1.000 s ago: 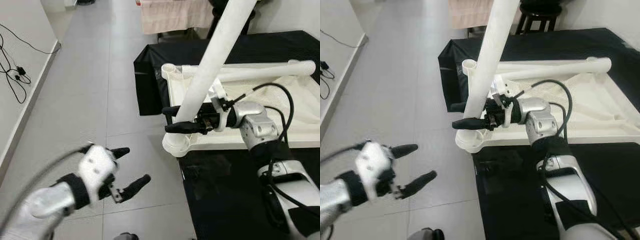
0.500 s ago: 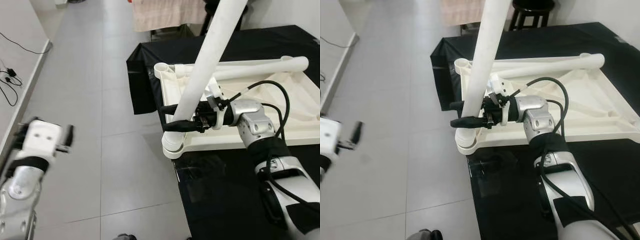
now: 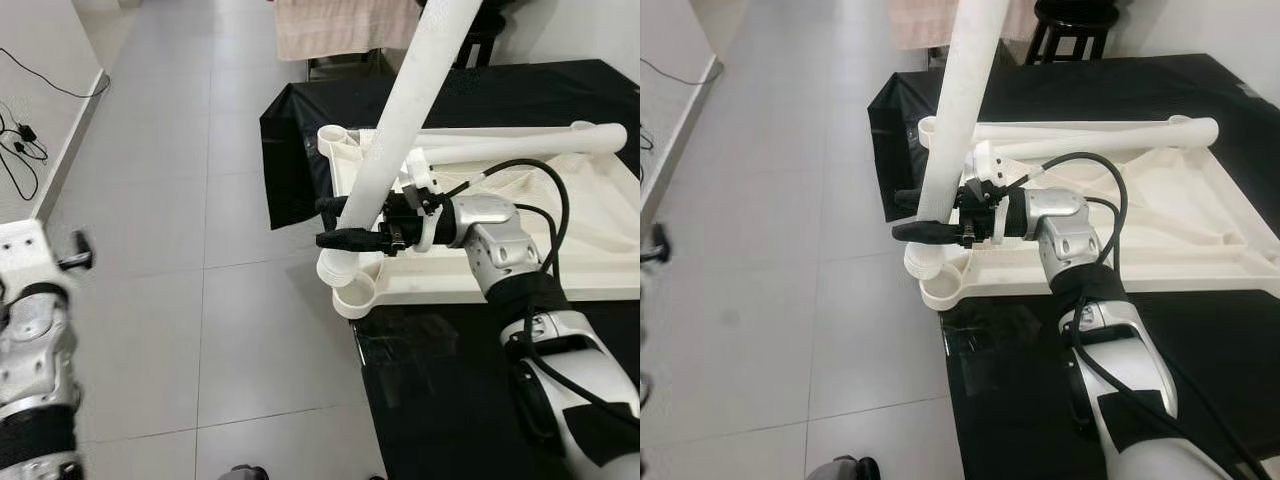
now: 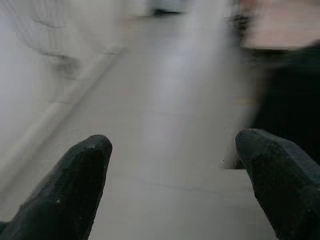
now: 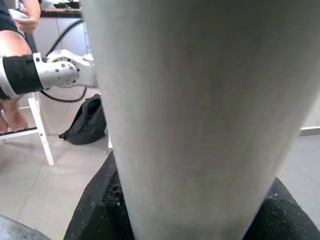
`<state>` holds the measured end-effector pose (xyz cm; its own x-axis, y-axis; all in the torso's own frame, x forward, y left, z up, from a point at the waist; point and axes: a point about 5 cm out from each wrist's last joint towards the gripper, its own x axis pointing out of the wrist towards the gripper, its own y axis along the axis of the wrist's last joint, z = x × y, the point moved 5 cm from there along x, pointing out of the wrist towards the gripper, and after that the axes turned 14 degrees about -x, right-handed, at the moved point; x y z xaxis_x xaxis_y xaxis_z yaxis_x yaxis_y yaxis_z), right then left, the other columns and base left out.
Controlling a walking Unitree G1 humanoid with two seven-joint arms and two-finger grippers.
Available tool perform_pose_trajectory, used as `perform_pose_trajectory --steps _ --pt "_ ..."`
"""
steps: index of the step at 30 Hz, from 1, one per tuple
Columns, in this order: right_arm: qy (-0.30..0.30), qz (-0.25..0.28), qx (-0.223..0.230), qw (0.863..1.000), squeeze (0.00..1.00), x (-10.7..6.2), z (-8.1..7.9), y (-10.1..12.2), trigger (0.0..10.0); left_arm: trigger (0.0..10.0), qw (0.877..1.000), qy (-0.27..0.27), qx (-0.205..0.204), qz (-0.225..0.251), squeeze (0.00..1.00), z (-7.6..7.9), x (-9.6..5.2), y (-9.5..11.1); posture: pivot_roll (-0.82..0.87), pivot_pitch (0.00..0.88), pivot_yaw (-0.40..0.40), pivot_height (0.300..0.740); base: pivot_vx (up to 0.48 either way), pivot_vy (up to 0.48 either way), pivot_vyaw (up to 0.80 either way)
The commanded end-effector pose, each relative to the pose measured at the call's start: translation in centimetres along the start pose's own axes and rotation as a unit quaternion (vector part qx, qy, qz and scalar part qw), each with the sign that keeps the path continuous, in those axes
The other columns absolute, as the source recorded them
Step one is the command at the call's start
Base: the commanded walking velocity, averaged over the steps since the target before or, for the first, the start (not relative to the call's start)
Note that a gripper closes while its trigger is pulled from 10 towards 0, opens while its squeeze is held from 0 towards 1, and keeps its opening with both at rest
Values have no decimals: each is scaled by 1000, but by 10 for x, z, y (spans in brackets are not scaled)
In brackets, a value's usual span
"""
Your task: Building children table
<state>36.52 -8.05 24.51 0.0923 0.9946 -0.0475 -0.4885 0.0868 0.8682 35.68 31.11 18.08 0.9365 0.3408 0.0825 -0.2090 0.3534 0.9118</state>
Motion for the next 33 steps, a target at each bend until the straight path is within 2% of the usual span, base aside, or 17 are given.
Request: perform_pose_trajectory --steps 1,2,3,4,6,8,9,12,13,15,16,17,18,19,26,31,33 --pt "0 0 -1 1000 0 -1 0 0 10000 10000 999 -25 -27 -13 0 5 -1 -3 37 193 -9 740 0 0 0" --pt "0 0 -2 1000 0 -1 0 1 10000 10000 991 -100 -78 -36 0 30 -6 -9 33 190 -9 740 0 0 0" --pt "0 0 -2 1000 0 -1 0 1 10000 10000 976 -182 -107 -62 0 55 -15 -14 29 190 -8 740 0 0 0" --pt "0 0 -2 1000 0 -1 0 1 10000 10000 976 -182 -107 -62 0 55 -15 -14 29 190 -8 740 0 0 0" --pt "1 0 -2 1000 0 -1 -1 1 10000 10000 931 -327 -124 -103 0 96 -42 -20 29 190 -8 740 0 0 0" --pt "6 1 0 1000 0 -1 -2 2 10000 10000 895 -410 -115 -131 0 115 -64 -24 31 190 -8 740 0 0 0" --pt "6 1 0 1000 0 -1 -2 2 10000 10000 895 -410 -115 -131 0 115 -64 -24 31 190 -8 740 0 0 0" --pt "20 3 5 1000 0 -5 -4 3 10000 10000 843 -501 -80 -182 0 125 -96 -34 30 189 -6 740 0 0 0" --pt "20 3 5 1000 0 -5 -4 3 10000 10000 843 -501 -80 -182 0 125 -96 -34 30 189 -6 740 0 0 0" --pt "29 7 10 1000 0 -10 -4 7 10000 10000 799 -554 -49 -228 0 123 -123 -42 30 190 -3 740 0 0 0" --pt "29 7 10 1000 0 -10 -4 7 10000 10000 799 -554 -49 -228 0 123 -123 -42 30 190 -3 740 0 0 0" --pt "30 10 12 999 0 -13 -3 10 10000 10000 786 -567 -37 -245 0 121 -132 -45 30 191 -3 740 0 0 0" --pt "30 10 12 999 0 -13 -3 10 10000 10000 786 -567 -37 -245 0 121 -132 -45 30 191 -3 740 0 0 0" --pt "39 17 24 999 0 -22 -3 13 10000 10000 768 -583 -10 -265 0 118 -148 -50 34 195 -2 740 0 0 0" --pt "59 10 44 997 0 -27 -10 11 10000 10000 763 -590 9 -265 0 122 -164 -54 32 209 -1 740 0 0 0" --pt "76 4 55 996 0 -23 -20 4 10000 10000 744 -609 35 -273 0 128 -189 -66 37 229 -1 740 0 0 0" --pt "76 4 56 996 0 -23 -20 4 10000 10000 742 -611 40 -273 0 128 -193 -67 37 229 -1 740 0 0 0"
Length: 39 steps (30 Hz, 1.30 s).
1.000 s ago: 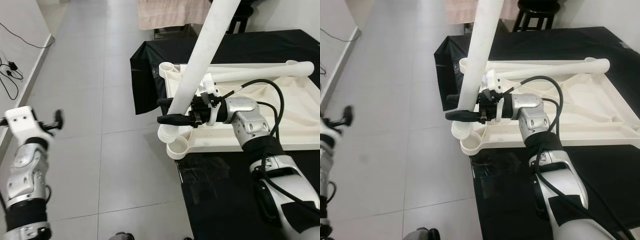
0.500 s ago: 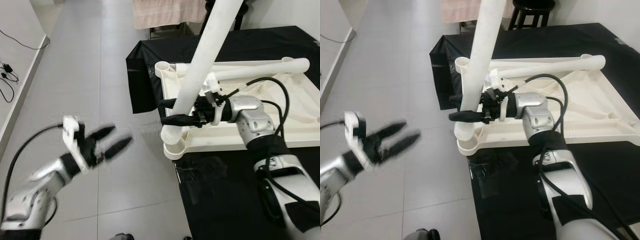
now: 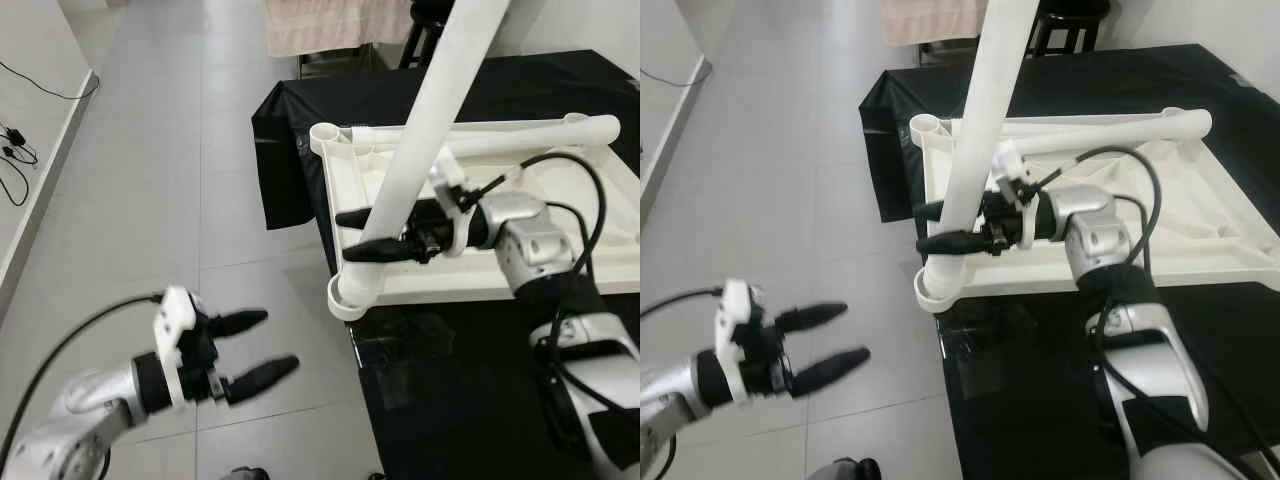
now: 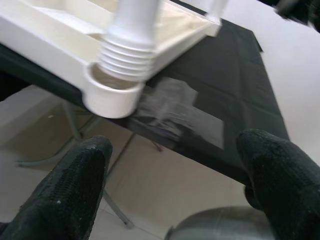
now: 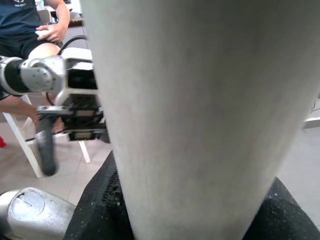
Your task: Building children table
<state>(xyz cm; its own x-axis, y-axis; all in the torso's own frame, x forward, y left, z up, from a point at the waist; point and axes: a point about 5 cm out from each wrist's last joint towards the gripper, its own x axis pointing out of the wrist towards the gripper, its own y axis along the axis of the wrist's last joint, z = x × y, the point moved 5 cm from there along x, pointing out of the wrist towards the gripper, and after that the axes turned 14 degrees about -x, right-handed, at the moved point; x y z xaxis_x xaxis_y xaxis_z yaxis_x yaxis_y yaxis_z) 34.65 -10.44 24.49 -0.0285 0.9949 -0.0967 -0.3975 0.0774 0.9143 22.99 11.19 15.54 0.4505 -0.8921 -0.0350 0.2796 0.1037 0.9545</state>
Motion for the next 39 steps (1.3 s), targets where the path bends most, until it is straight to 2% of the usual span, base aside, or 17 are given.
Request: perform_pose_trajectory --steps 1,8,10,13,17,19,20,21,23,24,29,33,39 --pt "10 -2 5 1000 0 3 -4 -5 10000 10000 1000 8 21 -7 0 2 0 -1 42 237 1 740 0 0 0" --pt "11 -3 3 1000 0 7 -4 -7 10000 10000 996 64 64 -16 0 -2 -6 -3 51 260 9 740 0 0 0" --pt "18 -3 3 1000 0 9 -5 -7 10000 10000 991 99 89 -14 0 -4 -9 -2 57 268 10 740 0 0 0" --pt "34 -6 5 999 0 13 -10 -7 10000 10000 988 121 97 -11 0 0 -13 -2 57 274 12 740 0 0 0" --pt "57 -11 5 998 0 17 -15 -5 10000 10000 987 137 86 -2 0 10 -16 -4 65 282 9 740 0 0 0" --pt "80 -18 2 997 0 21 -19 -2 10000 10000 987 144 71 7 0 24 -16 -7 70 285 5 740 0 0 0" --pt "80 -18 2 997 0 21 -19 -2 10000 10000 987 144 71 7 0 24 -16 -7 70 285 5 740 0 0 0" --pt "93 -23 -2 995 0 24 -21 -1 10000 10000 988 144 59 12 0 33 -14 -9 74 286 3 740 0 0 0" --pt "93 -23 -2 995 0 24 -21 -1 10000 10000 988 144 59 12 0 33 -14 -9 74 286 3 740 0 0 0" --pt "103 -24 -8 994 0 29 -21 1 10000 10000 989 141 46 17 0 41 -11 -12 77 286 -1 740 0 0 0" --pt "112 -24 -14 993 0 34 -20 3 10000 10000 987 152 56 20 0 41 -9 -12 81 285 -9 740 0 0 0" --pt "135 -29 -16 990 0 41 -22 4 10000 10000 981 175 82 23 0 36 -7 -10 80 285 -18 740 0 0 0" --pt "149 -32 -19 988 0 43 -24 6 10000 10000 980 178 84 20 0 37 -6 -10 77 288 -21 740 0 0 0"
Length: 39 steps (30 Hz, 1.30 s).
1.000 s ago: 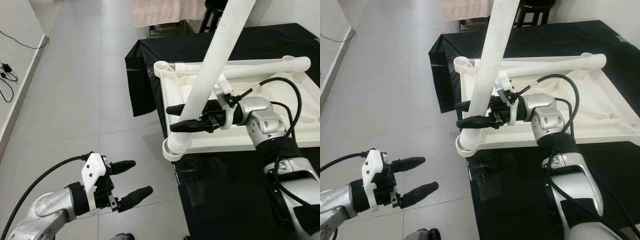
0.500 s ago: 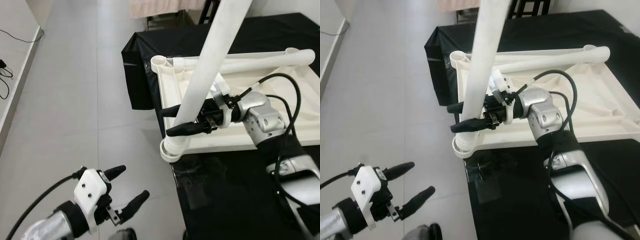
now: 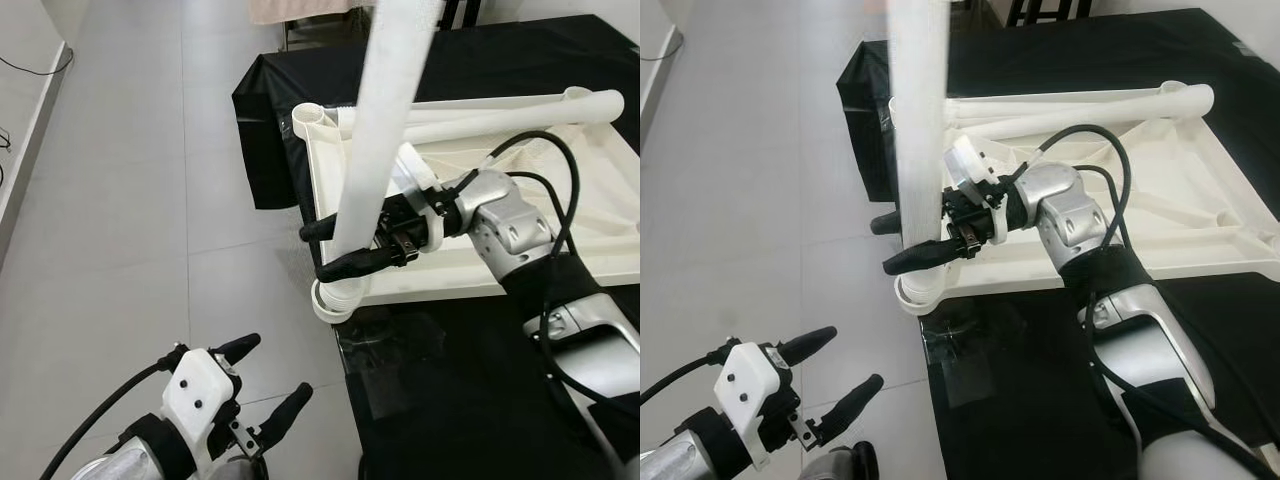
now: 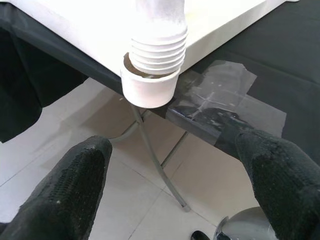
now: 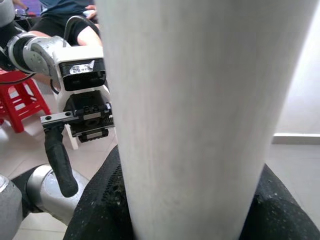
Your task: Building children table
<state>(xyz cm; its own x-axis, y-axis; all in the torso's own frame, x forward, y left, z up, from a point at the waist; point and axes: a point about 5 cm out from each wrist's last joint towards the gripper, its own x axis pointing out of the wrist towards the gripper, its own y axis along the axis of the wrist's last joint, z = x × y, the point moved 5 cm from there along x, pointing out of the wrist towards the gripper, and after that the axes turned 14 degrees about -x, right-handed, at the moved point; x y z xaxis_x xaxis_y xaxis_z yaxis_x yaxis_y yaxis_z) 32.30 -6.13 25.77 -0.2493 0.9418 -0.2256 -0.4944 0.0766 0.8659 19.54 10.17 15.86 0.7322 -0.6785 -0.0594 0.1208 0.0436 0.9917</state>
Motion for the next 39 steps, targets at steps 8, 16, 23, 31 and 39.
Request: perform_pose_trajectory --steps 8,16,23,31,39 --pt "39 8 14 999 0 17 -8 -6 10000 10000 1000 -6 -12 -19 0 9 -1 -4 79 286 -16 740 0 0 0" --pt "14 38 -15 999 0 22 5 0 10000 10000 1000 -8 -8 -18 0 10 0 -5 88 278 -12 740 0 0 0" --pt "-1 40 -23 999 0 21 8 -3 10000 10000 1000 -7 -5 -19 0 10 0 -6 95 275 -11 740 0 0 0" --pt "-20 32 -16 999 0 8 7 -7 10000 10000 1000 -10 -5 -23 0 10 0 -7 94 267 -7 740 0 0 0" --pt "-20 31 -5 999 0 4 0 -12 10000 10000 1000 -11 -5 -24 0 10 0 -7 101 262 -2 740 0 0 0"
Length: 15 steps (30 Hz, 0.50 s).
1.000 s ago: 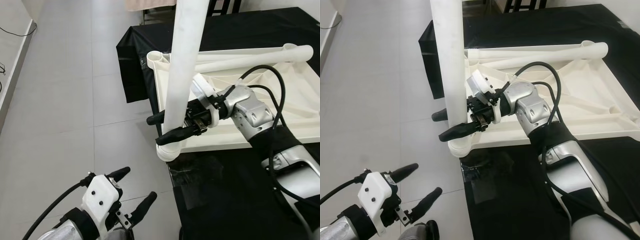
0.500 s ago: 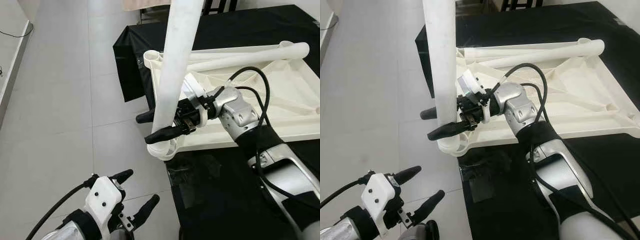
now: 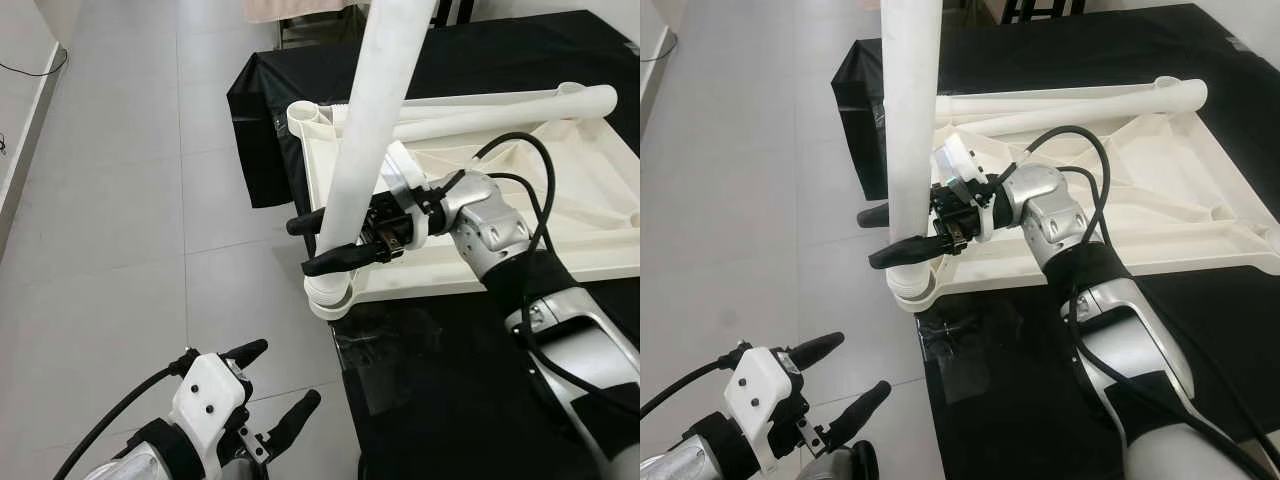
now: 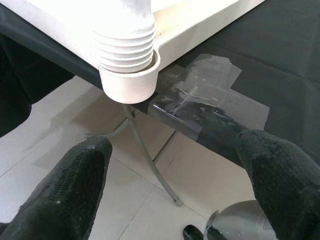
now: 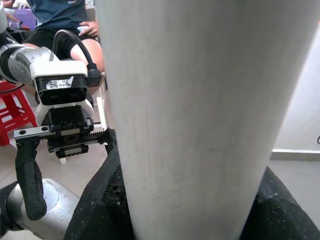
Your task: Building children table
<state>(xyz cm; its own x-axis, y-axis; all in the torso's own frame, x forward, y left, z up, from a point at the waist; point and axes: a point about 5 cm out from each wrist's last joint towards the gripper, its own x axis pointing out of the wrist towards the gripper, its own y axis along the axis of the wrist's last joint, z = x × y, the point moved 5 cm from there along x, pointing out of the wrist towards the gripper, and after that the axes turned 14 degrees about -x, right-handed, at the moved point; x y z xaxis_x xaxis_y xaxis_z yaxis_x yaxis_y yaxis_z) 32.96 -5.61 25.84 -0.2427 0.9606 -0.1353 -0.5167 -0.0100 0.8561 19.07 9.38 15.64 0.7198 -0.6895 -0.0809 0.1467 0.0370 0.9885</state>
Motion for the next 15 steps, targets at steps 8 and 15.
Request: perform_pose_trajectory --steps 8,15 --pt "8 -6 24 1000 0 0 -12 -13 10000 10000 1000 -4 4 -13 0 1 -2 -4 105 268 -4 740 0 0 0" --pt "17 -9 27 999 0 2 -16 -15 10000 10000 1000 -3 4 -12 0 0 -2 -4 107 271 -4 740 0 0 0"
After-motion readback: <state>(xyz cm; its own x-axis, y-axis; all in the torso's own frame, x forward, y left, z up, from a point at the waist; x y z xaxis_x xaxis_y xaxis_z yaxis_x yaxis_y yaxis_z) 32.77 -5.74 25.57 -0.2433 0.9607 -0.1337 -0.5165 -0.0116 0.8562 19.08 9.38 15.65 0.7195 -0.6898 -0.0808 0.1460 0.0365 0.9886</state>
